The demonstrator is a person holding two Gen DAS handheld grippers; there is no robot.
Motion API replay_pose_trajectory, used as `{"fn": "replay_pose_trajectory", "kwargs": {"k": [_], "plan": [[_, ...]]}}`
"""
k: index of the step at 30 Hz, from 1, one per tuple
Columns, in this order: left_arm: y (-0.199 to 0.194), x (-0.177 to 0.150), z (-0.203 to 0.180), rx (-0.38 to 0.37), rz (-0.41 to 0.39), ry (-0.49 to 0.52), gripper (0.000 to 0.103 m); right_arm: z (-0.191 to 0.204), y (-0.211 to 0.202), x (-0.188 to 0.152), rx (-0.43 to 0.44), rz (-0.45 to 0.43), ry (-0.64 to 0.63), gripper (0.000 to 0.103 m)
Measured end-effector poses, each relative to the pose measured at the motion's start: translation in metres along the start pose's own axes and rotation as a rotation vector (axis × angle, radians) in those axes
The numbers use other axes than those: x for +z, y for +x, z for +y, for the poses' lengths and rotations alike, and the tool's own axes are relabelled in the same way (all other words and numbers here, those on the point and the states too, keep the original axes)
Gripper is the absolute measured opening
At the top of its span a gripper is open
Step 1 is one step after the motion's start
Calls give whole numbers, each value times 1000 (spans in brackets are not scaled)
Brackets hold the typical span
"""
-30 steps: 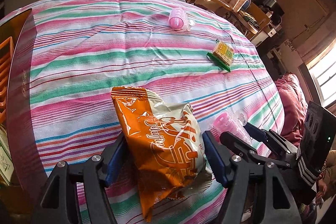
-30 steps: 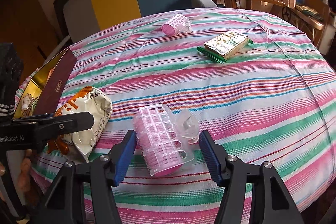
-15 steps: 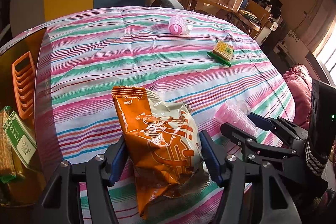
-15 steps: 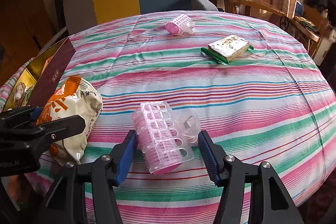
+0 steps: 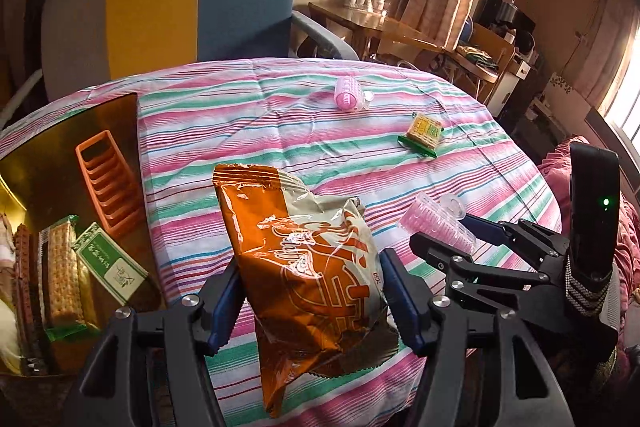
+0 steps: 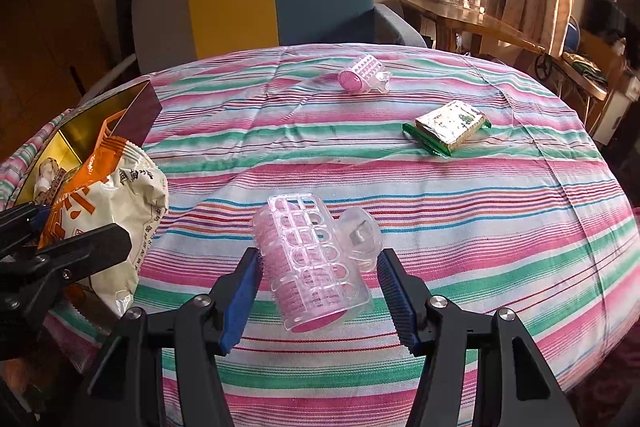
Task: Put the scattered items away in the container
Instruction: 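Carry the snack bag and pink roller over the gold tray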
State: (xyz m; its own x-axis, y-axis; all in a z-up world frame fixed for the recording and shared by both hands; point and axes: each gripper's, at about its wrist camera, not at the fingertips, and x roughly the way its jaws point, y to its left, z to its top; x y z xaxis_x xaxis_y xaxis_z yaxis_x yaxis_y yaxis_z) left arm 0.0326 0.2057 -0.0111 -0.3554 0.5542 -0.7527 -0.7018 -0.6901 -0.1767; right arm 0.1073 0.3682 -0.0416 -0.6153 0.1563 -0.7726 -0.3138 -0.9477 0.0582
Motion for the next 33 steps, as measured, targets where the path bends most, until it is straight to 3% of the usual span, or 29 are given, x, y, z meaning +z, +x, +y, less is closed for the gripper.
{"fn": "replay_pose_trajectory", "kwargs": {"k": [8,15,26,33], "plan": [[-36,-2,42,86,-82,-91,65,41,-4,23,64,-33,-61,60],[-69,-12,109,216,-137,-215,65,101,-5,50,201,-57,-129,60],[-77,-31,196,349,-124,-361,65,206,13,75,326,-59,-302,60],[-68,-33,219,373,-101,-378,65,250,51,86,318,0,-373,60]]}}
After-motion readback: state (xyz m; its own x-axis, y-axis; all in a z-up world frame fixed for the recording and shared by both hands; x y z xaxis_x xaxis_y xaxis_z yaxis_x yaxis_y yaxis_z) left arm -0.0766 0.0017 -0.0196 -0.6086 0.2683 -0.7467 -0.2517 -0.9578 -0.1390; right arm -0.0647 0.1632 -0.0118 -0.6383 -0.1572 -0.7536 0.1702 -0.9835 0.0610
